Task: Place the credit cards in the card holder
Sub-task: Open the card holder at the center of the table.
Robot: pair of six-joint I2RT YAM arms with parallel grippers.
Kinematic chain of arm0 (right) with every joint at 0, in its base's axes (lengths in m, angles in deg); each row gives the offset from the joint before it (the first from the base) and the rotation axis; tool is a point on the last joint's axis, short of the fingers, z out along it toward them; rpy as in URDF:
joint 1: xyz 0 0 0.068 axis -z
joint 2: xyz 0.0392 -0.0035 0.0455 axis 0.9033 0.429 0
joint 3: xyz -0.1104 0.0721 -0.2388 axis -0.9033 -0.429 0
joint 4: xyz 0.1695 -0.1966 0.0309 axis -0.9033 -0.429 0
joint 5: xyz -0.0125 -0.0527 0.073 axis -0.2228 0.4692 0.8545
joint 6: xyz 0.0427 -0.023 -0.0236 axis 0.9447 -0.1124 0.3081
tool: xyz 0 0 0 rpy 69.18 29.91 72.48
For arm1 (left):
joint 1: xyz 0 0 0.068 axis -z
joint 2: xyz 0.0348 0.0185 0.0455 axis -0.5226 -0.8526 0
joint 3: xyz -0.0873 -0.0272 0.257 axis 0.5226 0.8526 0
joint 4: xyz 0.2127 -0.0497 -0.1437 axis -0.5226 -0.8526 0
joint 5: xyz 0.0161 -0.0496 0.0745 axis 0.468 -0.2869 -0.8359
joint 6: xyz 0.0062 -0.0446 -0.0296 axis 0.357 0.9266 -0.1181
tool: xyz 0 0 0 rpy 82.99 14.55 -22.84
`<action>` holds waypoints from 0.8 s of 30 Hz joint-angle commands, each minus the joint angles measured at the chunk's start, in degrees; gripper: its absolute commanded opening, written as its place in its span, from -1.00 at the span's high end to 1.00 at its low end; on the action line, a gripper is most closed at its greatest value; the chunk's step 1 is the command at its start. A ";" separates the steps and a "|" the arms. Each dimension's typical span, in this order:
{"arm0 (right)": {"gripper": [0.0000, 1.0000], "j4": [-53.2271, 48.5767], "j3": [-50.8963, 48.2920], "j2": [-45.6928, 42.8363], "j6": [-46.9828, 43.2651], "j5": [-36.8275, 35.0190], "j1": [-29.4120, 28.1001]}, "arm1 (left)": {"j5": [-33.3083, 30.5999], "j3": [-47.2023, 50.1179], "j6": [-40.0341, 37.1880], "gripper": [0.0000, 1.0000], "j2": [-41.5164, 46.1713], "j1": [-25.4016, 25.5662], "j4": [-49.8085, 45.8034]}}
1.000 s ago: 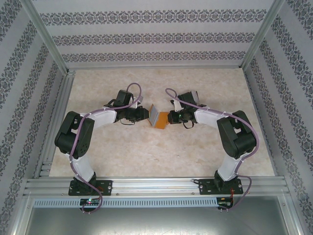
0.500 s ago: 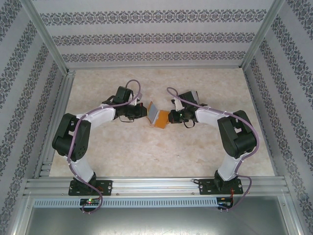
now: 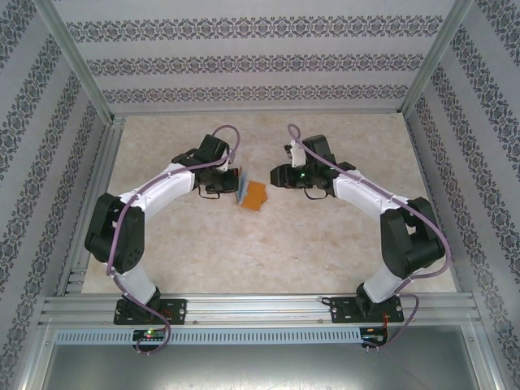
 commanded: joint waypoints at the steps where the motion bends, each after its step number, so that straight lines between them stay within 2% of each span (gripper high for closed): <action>1: 0.25 6.35 0.80 5.69 7.63 2.72 -3.08 | -5.48 -3.52 -1.71 1.00 -1.83 2.07 -5.50; 6: 0.22 14.85 -1.36 10.86 14.91 4.64 -3.35 | -6.35 -3.50 0.05 1.00 -2.79 2.45 -5.46; 13: 0.21 13.17 -1.38 10.62 13.45 4.09 -3.11 | -3.83 0.60 2.84 1.00 -2.05 2.36 0.04; 18: 0.20 10.63 1.01 13.07 12.27 5.21 -3.23 | 0.56 4.09 6.47 1.00 -1.86 1.55 5.90; 24: 0.20 11.84 1.37 16.80 12.93 4.97 -4.24 | 7.58 10.91 11.84 1.00 0.76 -0.57 17.44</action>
